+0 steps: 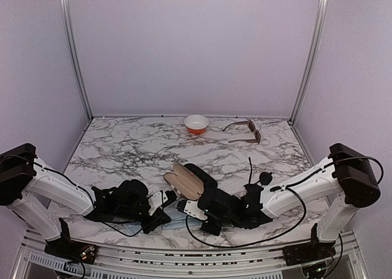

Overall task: Organize the sunglasses
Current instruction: Fold the glasses cleaning cloth at the corner of the board.

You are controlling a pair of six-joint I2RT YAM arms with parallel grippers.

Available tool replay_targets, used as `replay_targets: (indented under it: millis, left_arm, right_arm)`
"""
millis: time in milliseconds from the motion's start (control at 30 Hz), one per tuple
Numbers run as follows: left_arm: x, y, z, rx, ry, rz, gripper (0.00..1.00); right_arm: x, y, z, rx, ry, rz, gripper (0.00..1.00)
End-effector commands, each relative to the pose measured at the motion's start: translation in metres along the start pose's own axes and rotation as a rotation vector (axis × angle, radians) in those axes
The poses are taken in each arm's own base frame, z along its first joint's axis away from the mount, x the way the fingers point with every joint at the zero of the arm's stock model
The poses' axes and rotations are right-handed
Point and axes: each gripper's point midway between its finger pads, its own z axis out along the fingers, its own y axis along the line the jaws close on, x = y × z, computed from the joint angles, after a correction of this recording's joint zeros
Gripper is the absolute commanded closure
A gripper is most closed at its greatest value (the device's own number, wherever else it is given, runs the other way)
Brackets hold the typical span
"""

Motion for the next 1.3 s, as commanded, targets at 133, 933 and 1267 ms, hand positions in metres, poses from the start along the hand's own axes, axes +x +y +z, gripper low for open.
replay_targets:
  millis: [133,933,1267]
  left_arm:
    - [-0.009,0.010,0.005,-0.047,-0.013,-0.016,0.89]
    - [-0.036,0.041,-0.026,-0.234,-0.116,-0.064,0.47]
    - [-0.029,0.014,-0.038,-0.110,-0.121,0.049,0.49]
  right_arm:
    - [-0.012,-0.012,0.002,0.037,-0.002,0.042,1.00]
    - [-0.013,-0.029,0.005,0.058,0.036,0.173,0.68]
    - [-0.015,-0.040,-0.029,0.073,-0.025,0.221,0.69]
